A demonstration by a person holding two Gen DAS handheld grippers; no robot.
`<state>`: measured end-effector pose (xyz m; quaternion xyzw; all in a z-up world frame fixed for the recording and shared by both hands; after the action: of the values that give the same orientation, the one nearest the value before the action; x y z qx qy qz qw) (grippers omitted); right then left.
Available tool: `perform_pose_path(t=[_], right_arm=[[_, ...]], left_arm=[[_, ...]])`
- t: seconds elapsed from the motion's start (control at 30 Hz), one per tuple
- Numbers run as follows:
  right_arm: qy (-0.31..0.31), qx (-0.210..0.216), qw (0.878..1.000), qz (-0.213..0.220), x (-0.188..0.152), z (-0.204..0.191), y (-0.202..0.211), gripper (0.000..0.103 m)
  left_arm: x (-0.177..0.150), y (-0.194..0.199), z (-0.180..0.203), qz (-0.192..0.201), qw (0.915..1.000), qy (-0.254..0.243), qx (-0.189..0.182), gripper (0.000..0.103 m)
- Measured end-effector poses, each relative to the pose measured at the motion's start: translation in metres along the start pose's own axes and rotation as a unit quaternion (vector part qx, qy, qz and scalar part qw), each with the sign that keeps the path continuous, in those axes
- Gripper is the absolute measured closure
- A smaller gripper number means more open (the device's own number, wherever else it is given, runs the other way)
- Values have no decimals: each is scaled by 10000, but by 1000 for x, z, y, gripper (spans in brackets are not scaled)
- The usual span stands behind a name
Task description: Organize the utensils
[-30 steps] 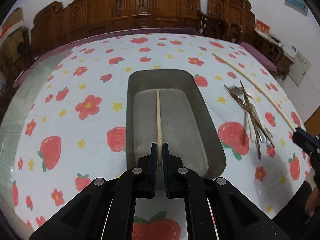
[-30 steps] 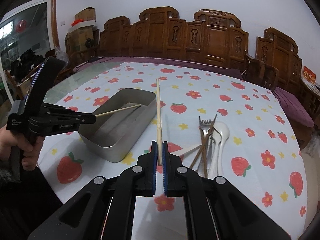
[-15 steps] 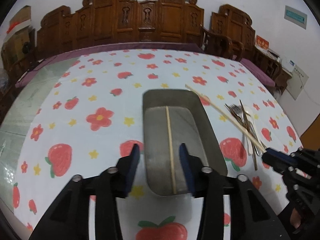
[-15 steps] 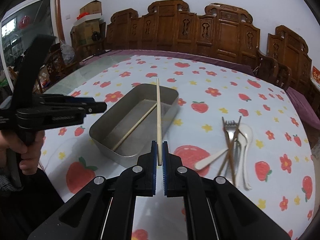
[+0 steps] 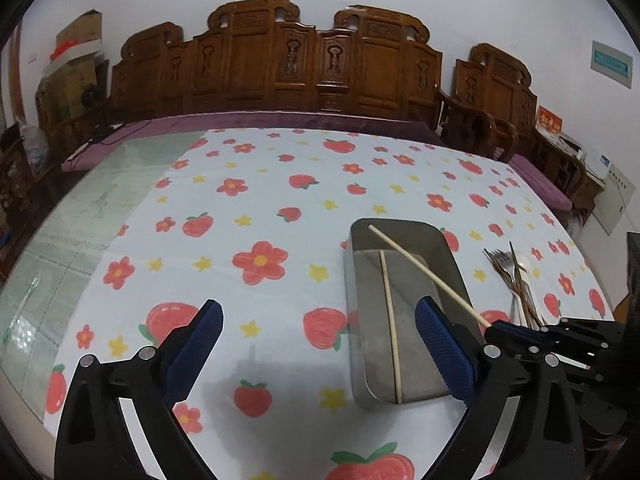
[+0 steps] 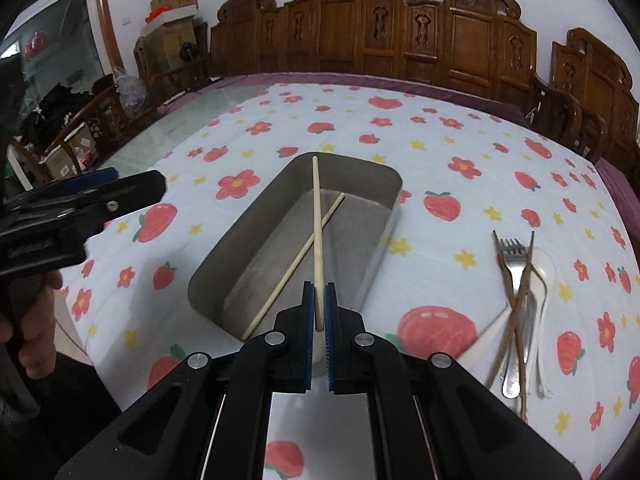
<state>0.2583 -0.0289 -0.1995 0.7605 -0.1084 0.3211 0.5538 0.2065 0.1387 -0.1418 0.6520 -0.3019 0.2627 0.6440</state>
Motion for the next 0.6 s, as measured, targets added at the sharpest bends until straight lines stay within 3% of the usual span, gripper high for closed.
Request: perform_pose_path(t=[0.3,0.57,0.6], right_arm=[[-132,-20,9995,-279,4,-7,-26,97],[17,324,9993,-203,1,-10,-21,94],[27,391,9991,-168,0,-9,-18,87]], left_arm=[[0,2,-6,28,10000,66,12,9],[-1,0,-4,25,10000,28,-33,9],[-1,1,-1,26,10000,13,-47,9]])
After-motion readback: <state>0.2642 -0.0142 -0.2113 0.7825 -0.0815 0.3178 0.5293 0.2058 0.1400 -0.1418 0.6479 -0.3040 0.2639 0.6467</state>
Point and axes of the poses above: each gripper's, at about its wrist camera, not at the fingertips, and y roughly against the way its jaws point, z to its right, x to its top, the point moved 1 cm from there along -y, roughly the way its jaws point, and after that the axes turned 8 degrees about -y, right-handed, at the moved point
